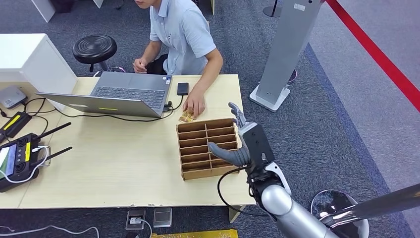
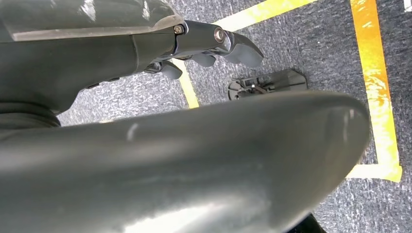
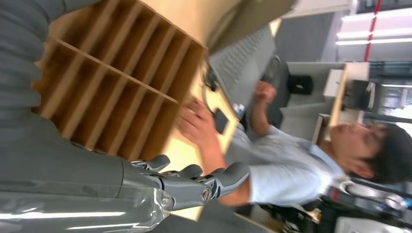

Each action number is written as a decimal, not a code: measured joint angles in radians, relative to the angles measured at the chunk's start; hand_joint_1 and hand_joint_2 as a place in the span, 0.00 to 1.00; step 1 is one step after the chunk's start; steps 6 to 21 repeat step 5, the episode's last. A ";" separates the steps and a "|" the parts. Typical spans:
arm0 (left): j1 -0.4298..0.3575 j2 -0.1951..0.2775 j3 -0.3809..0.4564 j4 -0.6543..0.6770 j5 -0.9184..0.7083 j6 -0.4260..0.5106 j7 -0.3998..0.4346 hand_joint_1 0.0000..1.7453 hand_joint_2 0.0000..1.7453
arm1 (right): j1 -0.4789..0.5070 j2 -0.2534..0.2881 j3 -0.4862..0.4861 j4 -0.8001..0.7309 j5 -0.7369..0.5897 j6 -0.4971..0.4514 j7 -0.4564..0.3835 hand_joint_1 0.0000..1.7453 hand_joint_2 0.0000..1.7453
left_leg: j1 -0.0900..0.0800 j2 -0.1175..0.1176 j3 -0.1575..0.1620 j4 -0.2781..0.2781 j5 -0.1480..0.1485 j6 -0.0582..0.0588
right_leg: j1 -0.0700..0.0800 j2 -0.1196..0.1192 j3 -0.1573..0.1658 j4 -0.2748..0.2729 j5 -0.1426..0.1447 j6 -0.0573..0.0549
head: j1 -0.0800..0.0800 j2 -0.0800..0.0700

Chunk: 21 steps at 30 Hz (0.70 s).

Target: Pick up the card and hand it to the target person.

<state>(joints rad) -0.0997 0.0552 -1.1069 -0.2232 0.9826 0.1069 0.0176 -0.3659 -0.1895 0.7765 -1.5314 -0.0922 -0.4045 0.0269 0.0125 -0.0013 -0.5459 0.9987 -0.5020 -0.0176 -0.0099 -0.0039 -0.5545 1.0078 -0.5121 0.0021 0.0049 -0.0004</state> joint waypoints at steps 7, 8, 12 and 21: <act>0.000 0.003 0.000 0.000 0.003 0.000 0.006 0.00 0.00 | 0.098 -0.032 -0.016 -0.033 -0.027 0.034 0.002 0.00 1.00 | 0.000 0.000 0.000 0.000 0.000 0.000 | 0.000 0.000 0.000 0.000 0.000 0.000 | 0.000 0.000; 0.000 0.003 0.000 0.000 0.003 0.000 0.006 0.00 0.00 | 0.098 -0.032 -0.016 -0.033 -0.027 0.034 0.002 0.00 1.00 | 0.000 0.000 0.000 0.000 0.000 0.000 | 0.000 0.000 0.000 0.000 0.000 0.000 | 0.000 0.000; 0.000 0.003 0.000 0.000 0.003 0.000 0.006 0.00 0.00 | 0.098 -0.032 -0.016 -0.033 -0.027 0.034 0.002 0.00 1.00 | 0.000 0.000 0.000 0.000 0.000 0.000 | 0.000 0.000 0.000 0.000 0.000 0.000 | 0.000 0.000; 0.000 0.003 0.000 0.000 0.003 0.000 0.006 0.00 0.00 | 0.098 -0.032 -0.016 -0.033 -0.027 0.034 0.002 0.00 1.00 | 0.000 0.000 0.000 0.000 0.000 0.000 | 0.000 0.000 0.000 0.000 0.000 0.000 | 0.000 0.000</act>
